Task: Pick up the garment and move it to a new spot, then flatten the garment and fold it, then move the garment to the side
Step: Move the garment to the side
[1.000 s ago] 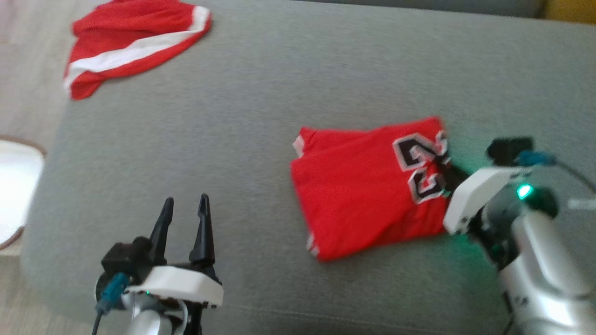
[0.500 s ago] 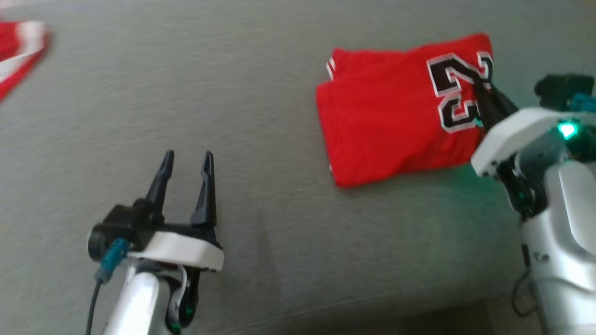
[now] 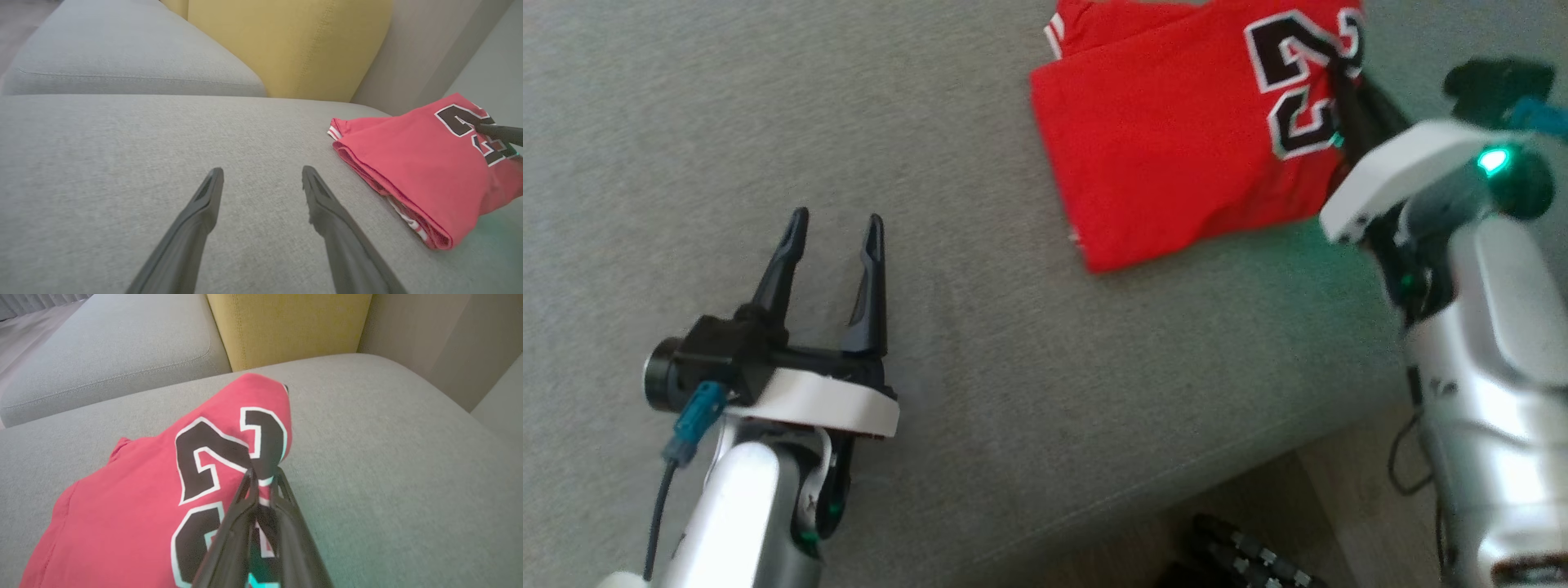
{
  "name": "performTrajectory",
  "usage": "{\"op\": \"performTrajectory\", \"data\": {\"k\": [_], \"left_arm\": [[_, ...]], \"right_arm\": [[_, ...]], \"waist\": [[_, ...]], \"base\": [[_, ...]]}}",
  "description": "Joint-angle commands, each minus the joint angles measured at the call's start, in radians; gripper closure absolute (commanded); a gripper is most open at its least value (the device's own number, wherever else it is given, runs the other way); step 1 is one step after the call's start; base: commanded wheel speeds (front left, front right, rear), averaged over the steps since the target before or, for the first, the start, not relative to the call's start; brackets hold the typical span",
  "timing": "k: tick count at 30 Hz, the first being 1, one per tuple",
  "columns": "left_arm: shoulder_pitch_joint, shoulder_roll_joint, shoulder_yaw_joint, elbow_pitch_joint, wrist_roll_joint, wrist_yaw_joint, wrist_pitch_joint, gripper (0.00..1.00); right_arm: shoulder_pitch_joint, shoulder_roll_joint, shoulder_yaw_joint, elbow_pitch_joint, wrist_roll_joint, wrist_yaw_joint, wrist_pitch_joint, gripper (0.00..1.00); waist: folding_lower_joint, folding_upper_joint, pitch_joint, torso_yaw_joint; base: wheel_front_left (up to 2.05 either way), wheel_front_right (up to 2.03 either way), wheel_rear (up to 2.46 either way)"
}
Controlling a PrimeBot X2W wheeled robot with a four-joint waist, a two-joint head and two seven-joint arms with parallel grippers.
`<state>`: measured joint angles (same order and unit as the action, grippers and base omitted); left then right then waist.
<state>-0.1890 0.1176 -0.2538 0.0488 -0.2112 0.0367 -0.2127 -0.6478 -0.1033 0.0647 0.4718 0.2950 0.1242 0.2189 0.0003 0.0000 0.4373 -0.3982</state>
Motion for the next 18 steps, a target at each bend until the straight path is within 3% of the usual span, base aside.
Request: {"op": "performTrajectory", "data": {"k": [1,14,18], "left_arm": [[-0.017,0.009,0.029,-0.046,0.005,0.009,-0.002,0.00],[-0.015,-0.002,0.029,-0.091,-0.014,0.026,-0.020,0.00],[-0.015,-0.002,0.027,-0.091,-0.016,0.026,-0.023,0.00]], "right_arm": [[-0.058,-0.002,-0.001,-0.023,-0.014,0.007,-0.015,1.00],[-0.305,-0.202,-0.199,0.197,-0.286,0.007,-0.014,1.00],[-0.330,-0.240,-0.231,0.213,-0.322,0.007,-0.009,1.00]], "waist": [[-0.0003,0.0000,0.002,0.021],[-0.0003,0.0000,0.030,0.170],[-0.0003,0.0000,0.036,0.183]], "base": [[0.00,0.00,0.00],[0.00,0.00,0.00],[0.00,0.00,0.00]]}}
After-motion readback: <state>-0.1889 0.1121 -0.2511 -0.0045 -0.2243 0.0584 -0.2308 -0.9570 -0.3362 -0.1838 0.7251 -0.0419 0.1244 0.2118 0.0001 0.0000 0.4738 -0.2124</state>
